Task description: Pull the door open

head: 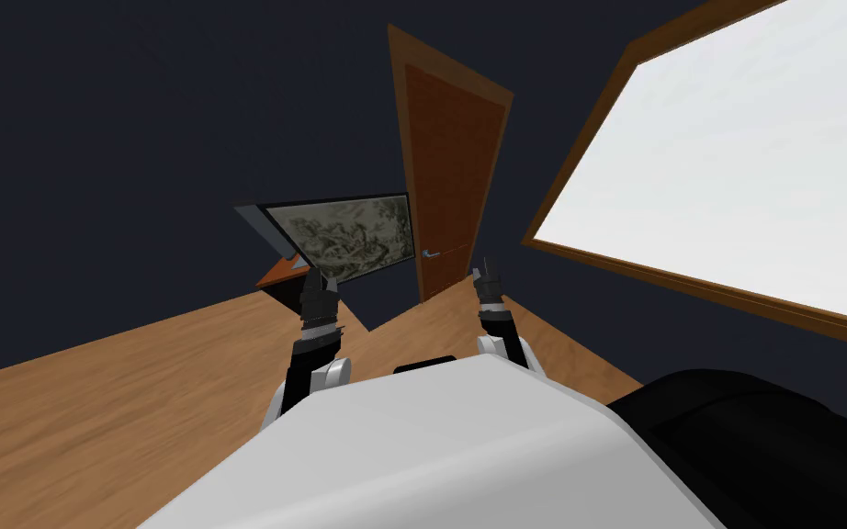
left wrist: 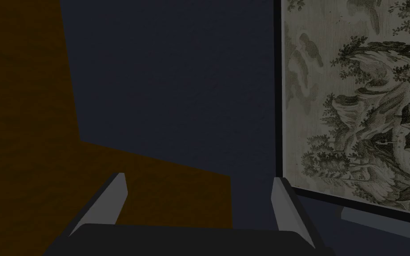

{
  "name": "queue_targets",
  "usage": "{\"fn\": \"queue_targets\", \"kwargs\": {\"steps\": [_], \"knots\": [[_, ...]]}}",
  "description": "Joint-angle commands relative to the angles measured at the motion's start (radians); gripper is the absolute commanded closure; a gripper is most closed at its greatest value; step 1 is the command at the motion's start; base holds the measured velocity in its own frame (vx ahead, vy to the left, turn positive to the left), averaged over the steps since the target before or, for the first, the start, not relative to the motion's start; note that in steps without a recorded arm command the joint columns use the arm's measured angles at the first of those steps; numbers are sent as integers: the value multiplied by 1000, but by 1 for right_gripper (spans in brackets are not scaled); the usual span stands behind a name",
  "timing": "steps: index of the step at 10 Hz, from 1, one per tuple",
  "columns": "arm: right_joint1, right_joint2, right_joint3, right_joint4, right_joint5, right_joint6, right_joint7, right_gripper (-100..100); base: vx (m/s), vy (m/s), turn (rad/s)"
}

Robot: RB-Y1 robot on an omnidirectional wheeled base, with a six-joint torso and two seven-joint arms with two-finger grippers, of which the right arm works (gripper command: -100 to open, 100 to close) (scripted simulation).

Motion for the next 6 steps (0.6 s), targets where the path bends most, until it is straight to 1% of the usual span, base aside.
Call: {"fn": "queue_targets", "kwargs": {"steps": [1, 2, 3, 4, 6], "knots": [[-9, -10, 1, 28, -4, -9, -6, -100, 41, -1, 69], [-28, -27, 2, 84, -13, -27, -17, -100, 99, -33, 131], [-36, -35, 2, 110, -17, -35, -23, -100, 112, -22, 117], [-36, -35, 2, 110, -17, -35, -23, -100, 65, -15, 23], [-54, -51, 3, 163, -25, -52, -34, -100, 53, -21, 63]]}}
